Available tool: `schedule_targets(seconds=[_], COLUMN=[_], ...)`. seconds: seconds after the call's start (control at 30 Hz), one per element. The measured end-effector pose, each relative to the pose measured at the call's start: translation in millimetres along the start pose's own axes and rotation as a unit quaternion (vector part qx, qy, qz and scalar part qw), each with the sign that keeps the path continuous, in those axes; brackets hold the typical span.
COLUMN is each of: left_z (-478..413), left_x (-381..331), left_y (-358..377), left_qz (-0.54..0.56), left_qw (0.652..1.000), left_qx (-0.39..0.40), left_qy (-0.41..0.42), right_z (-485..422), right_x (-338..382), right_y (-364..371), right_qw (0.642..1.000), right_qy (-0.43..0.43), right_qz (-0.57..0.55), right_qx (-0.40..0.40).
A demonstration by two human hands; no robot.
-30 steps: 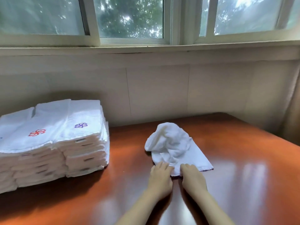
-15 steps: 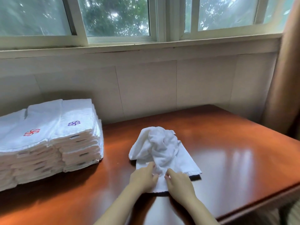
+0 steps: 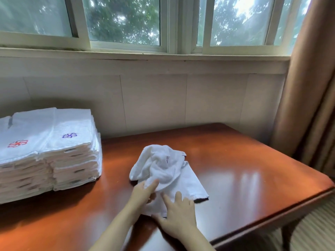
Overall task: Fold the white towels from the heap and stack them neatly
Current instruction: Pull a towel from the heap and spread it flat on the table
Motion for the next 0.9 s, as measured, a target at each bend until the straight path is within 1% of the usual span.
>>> schedule_targets(seconds=[0.07, 0.13, 0.2, 0.27, 0.33, 0.37, 0.43, 0.5, 0.57, 0.6, 0.67, 0.7, 0.77, 0.8, 0.83, 0.87, 0.9], left_z=[0.3, -5.2, -8.7, -6.8, -0.1, 3.9, 9.4, 14.5, 20.3, 21.5, 16.7, 12.9, 6.8, 4.5, 5.1, 8.7, 12.8], left_x=[-21.5, -53.4, -93.1, -126.5, -144.4, -147.3, -142.8, -126.9, -108.3, -99.4, -81.7, -72.1, -50.5, -34.8, -14.8, 5.2, 21.2], left_y=[-8.5, -27.8, -61.5, -104.3, -146.0, -163.6, -189.2, -203.2, -208.3, -205.3, -185.8, -171.4, -137.6, -120.7, -106.0, -97.3, -95.4], left_qz=[0.149, 0.270, 0.348, 0.394, 0.404, 0.393, 0.354, 0.317, 0.260, 0.223, 0.133, 0.081, -0.055, -0.162, -0.281, -0.391, -0.474], left_qw=[0.988, 0.959, 0.922, 0.885, 0.859, 0.854, 0.858, 0.861, 0.865, 0.872, 0.911, 0.934, 0.974, 0.976, 0.953, 0.910, 0.867], left_qx=[-0.029, -0.073, -0.132, -0.198, -0.253, -0.275, -0.309, -0.347, -0.389, -0.396, -0.351, -0.308, -0.172, -0.079, 0.019, 0.095, 0.129], left_qy=[0.014, 0.056, 0.101, 0.146, 0.187, 0.202, 0.208, 0.192, 0.182, 0.181, 0.171, 0.160, 0.136, 0.124, 0.113, 0.097, 0.086], right_z=[-5.1, -15.5, -29.1, -44.1, -57.5, -63.1, -71.4, -73.1, -70.5, -68.2, -63.6, -62.8, -61.5, -60.9, -60.0, -59.6, -59.1], right_x=[0.9, -1.8, -13.1, -36.4, -67.2, -82.3, -104.9, -112.2, -103.5, -94.4, -70.4, -55.3, -23.4, -9.8, 0.6, 6.2, 7.4], right_y=[-3.5, -10.6, -18.9, -29.7, -41.9, -46.9, -53.1, -53.8, -52.0, -52.2, -54.4, -53.4, -46.4, -41.3, -36.2, -31.4, -28.2], right_qw=[1.000, 0.998, 0.995, 0.989, 0.978, 0.972, 0.961, 0.952, 0.950, 0.952, 0.966, 0.976, 0.992, 0.996, 0.998, 0.999, 0.999], right_qy=[0.023, 0.054, 0.087, 0.129, 0.184, 0.212, 0.258, 0.282, 0.280, 0.269, 0.218, 0.176, 0.081, 0.048, 0.031, 0.025, 0.028], right_qz=[0.005, 0.021, 0.043, 0.068, 0.085, 0.089, 0.101, 0.116, 0.134, 0.142, 0.139, 0.120, 0.071, 0.049, 0.038, 0.037, 0.040], right_qx=[-0.008, -0.018, -0.024, -0.035, -0.040, -0.037, -0.015, 0.019, 0.039, 0.030, -0.027, -0.053, -0.067, -0.057, -0.042, -0.027, -0.020])
Point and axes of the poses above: each hand's wrist, its own z-axis away from the middle knuckle, its own y-axis out of the palm, x = y × z, the point moved 4 cm from there along -z, towards the middle knuckle, and after that the axes turned 9 degrees about y, right-handed, at the moved point
